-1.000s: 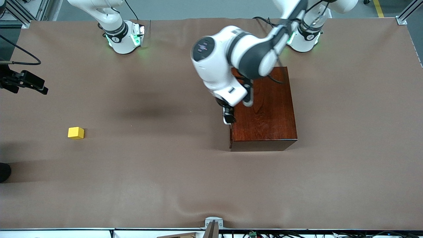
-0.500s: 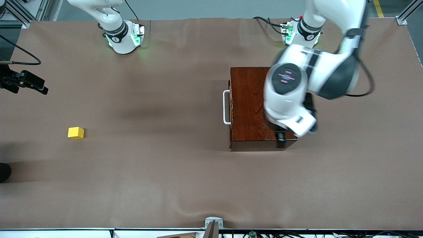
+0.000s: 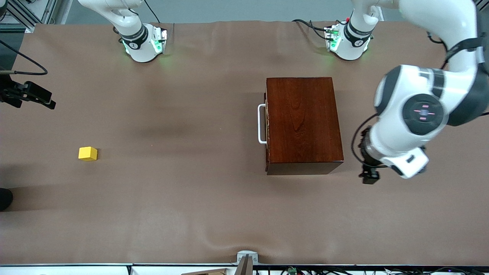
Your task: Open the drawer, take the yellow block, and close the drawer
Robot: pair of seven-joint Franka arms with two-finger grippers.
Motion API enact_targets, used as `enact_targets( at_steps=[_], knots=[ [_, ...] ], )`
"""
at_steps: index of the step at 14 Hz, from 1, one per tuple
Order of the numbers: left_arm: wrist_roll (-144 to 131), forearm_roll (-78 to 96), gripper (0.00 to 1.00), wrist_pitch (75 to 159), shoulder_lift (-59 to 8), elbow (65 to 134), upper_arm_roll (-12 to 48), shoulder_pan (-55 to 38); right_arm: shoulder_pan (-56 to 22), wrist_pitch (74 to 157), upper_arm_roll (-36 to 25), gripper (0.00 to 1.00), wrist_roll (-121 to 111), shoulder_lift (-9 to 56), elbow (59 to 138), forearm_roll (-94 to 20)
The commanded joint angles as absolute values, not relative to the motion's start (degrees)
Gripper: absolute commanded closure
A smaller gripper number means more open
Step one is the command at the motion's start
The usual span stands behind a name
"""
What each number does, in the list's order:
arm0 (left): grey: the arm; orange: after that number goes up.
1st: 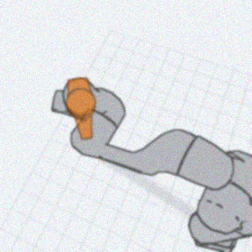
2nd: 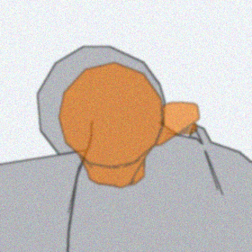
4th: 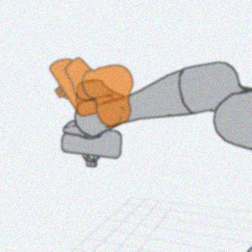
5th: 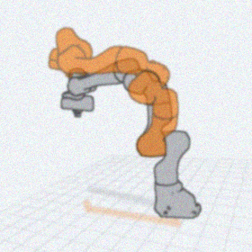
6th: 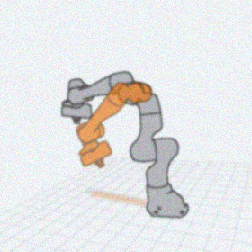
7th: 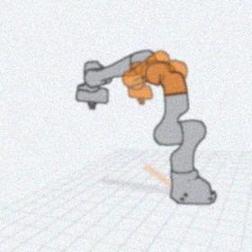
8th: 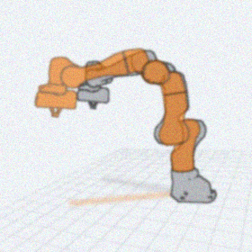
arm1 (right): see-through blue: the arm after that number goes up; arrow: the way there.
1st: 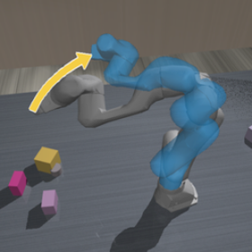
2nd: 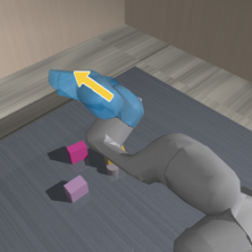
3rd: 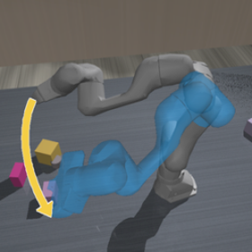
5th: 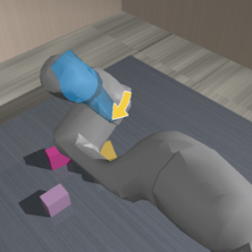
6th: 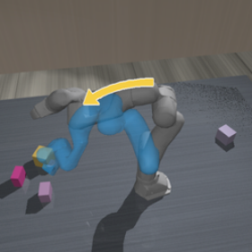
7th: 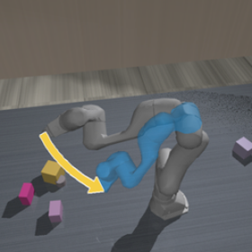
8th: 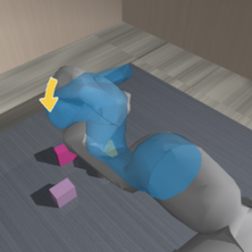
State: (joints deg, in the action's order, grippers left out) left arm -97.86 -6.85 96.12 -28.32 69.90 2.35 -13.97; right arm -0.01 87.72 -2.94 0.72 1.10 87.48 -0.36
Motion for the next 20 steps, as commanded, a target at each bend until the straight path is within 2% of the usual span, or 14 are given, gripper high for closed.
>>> enact_targets(
  at_steps=[1, 6, 14, 20],
  knots=[
    [-90.12, -4.05, 0.0, 96.33, -23.04, 75.49, 2.81, -9.86, -0.79, 87.8, -3.43, 0.0, 1.41, 0.44, 87.8, -0.79],
    [-75.96, -1.58, 0.0, 96.33, -18.2, 80.93, 2.81, -4.66, -0.88, 87.71, -3.43, 0.0, 1.41, 0.44, 87.8, -0.79],
    [-57.25, -0.27, 0.0, 96.42, -8.71, 90.61, 2.81, -4.4, -0.88, 87.71, -3.43, 0.0, 1.41, 0.44, 87.8, -0.79],
    [-41.43, -0.26, 0.0, 96.07, -7.38, 91.23, 2.9, -4.66, -0.88, 87.71, -3.43, 0.0, 1.32, 0.44, 87.89, -0.79]
  ],
)
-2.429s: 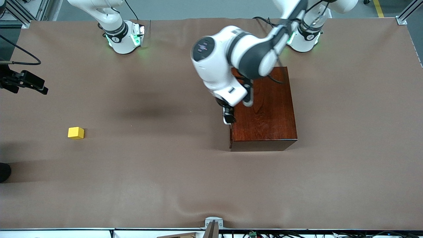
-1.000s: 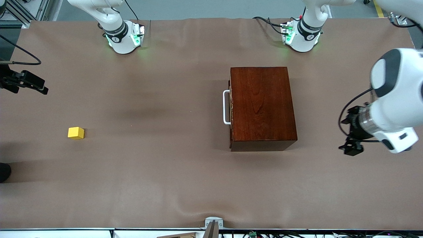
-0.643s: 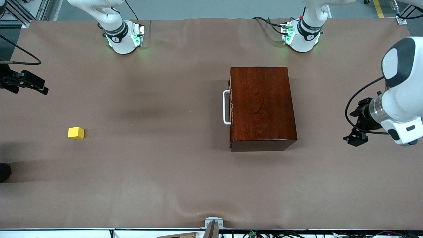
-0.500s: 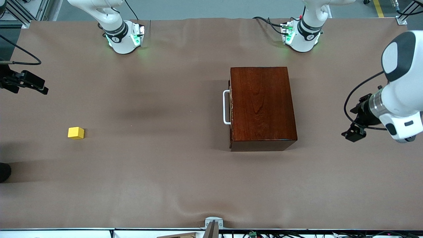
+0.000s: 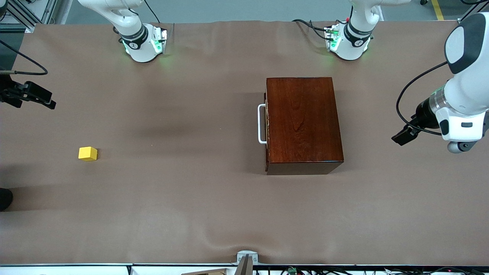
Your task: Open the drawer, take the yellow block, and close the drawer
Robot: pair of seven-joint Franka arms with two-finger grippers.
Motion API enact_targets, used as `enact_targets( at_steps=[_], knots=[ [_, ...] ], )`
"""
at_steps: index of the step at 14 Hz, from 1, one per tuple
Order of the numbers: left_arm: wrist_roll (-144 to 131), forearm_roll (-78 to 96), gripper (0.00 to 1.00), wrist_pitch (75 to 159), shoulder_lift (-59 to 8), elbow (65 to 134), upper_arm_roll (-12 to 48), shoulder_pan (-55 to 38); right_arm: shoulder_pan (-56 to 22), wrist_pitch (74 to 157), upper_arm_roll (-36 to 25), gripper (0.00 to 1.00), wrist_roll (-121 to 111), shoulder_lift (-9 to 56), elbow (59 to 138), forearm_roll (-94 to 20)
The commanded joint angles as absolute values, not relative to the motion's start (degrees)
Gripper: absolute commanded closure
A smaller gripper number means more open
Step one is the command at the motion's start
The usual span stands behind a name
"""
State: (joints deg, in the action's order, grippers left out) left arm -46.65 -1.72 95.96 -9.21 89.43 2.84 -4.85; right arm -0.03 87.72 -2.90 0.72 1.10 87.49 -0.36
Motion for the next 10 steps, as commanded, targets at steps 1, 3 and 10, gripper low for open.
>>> enact_targets(
  at_steps=[1, 3, 10],
  knots=[
    [-39.13, -0.18, 0.0, 95.98, -7.3, 91.23, 2.9, -4.66, -0.88, 87.71, -3.43, 0.0, 1.32, 0.53, 87.8, -0.79],
    [-34.31, -0.26, 0.0, 95.71, -6.77, 91.23, 2.81, -4.48, -0.88, 87.71, -3.43, 0.0, 1.32, 0.44, 87.8, -0.79],
    [-18.02, -0.18, 0.0, 92.2, -3.61, 91.76, 3.07, -1.67, -0.88, 87.71, -3.43, 0.0, 1.32, 0.53, 87.8, -0.79]
  ],
)
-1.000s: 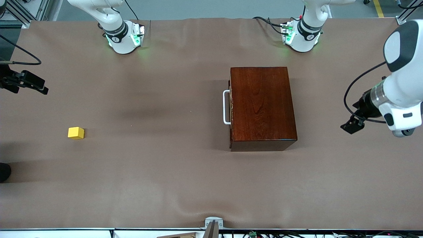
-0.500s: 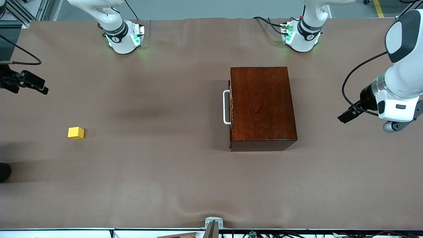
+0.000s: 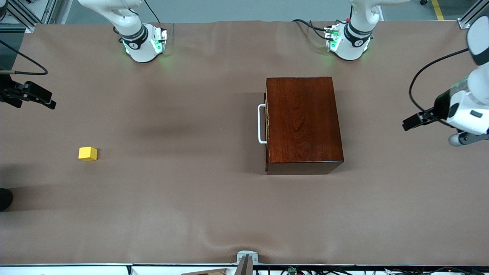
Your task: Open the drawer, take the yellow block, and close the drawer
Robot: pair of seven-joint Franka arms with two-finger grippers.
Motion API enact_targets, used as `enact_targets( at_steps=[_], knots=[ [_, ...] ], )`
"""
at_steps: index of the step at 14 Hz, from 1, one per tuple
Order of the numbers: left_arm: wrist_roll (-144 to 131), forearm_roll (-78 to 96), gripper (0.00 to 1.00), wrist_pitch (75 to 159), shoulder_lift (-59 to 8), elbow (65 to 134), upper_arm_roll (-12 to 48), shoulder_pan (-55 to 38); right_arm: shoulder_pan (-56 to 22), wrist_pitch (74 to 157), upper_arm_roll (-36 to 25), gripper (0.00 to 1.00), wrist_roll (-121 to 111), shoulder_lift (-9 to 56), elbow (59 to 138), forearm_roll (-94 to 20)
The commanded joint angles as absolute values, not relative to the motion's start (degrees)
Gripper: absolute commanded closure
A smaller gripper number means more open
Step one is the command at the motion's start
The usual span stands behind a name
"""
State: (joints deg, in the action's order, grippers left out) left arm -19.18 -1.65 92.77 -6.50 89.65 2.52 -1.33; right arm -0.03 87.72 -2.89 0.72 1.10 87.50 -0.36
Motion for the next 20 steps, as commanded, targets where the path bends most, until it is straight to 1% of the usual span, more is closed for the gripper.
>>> enact_targets(
  at_steps=[1, 4, 9, 16, 19, 20],
  knots=[
    [-17.67, -0.18, 0.0, 92.2, -2.91, 91.76, 4.12, -1.58, -0.88, 87.71, -3.43, 0.0, 1.23, 0.53, 87.8, -0.79],
    [-13.99, -0.09, 0.0, 90.71, -1.06, 91.67, 4.92, -1.32, -0.97, 87.71, -3.43, 0.0, 1.23, 0.53, 87.8, -0.79],
    [-9.68, 0.26, 0.0, 90.62, -1.84, 89.74, 4.75, -1.23, -0.97, 87.71, -3.43, 0.0, 1.23, 0.53, 87.8, -0.79],
    [-5.46, -2.29, 0.0, 89.47, -1.58, 89.04, 4.66, -1.23, -0.97, 87.71, -3.43, 0.0, 1.23, 0.53, 87.8, -0.79],
    [-5.1, -1.94, 0.0, 89.21, -1.5, 87.46, 4.39, -1.14, -0.97, 87.71, -3.43, 0.0, 1.14, 0.53, 87.8, -0.79],
    [-5.1, -1.85, 0.0, 87.9, -1.49, 86.67, 4.31, -1.14, -0.97, 87.71, -3.43, 0.0, 1.14, 0.53, 87.8, -0.79]
  ],
)
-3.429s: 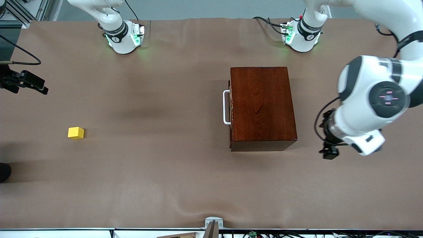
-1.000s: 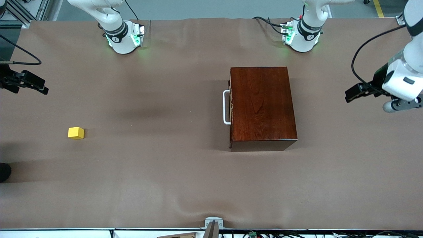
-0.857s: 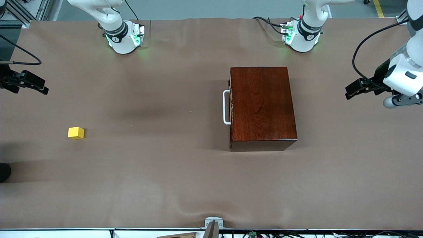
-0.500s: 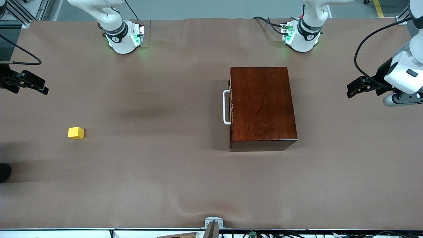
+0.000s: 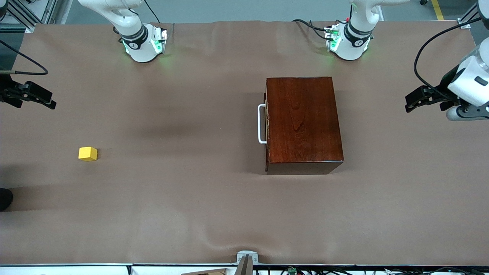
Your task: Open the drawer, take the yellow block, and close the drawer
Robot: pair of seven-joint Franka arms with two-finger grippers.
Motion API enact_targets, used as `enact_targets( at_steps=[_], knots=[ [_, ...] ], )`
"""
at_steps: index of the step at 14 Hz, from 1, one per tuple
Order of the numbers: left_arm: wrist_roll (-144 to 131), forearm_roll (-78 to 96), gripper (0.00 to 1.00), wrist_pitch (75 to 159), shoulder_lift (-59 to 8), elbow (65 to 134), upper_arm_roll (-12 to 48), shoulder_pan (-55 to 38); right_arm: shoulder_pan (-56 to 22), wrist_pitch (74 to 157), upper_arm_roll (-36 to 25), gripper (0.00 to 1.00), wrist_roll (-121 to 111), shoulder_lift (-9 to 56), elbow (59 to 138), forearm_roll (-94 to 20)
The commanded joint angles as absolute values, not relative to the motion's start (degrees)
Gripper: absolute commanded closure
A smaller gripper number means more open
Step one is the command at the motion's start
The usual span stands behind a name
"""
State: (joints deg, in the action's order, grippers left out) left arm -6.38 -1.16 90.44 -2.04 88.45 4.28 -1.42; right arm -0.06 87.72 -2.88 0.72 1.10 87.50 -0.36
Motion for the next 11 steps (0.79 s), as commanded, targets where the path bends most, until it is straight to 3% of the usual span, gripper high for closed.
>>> enact_targets(
  at_steps=[1, 5, 11],
  knots=[
    [-5.01, -1.76, 0.0, 86.15, -1.58, 85.44, 4.31, -1.14, -0.97, 87.71, -3.43, 0.0, 1.14, 0.53, 87.8, -0.79],
    [-5.01, -1.32, 0.0, 81.22, -1.32, 83.24, 4.4, -1.14, -0.97, 87.71, -3.43, 0.0, 1.14, 0.61, 87.8, -0.79],
    [-4.92, -1.76, 0.0, 80.95, -1.32, 82.97, 4.48, -1.14, -0.97, 87.71, -3.43, 0.0, 1.05, 0.62, 87.8, -0.79]
  ],
)
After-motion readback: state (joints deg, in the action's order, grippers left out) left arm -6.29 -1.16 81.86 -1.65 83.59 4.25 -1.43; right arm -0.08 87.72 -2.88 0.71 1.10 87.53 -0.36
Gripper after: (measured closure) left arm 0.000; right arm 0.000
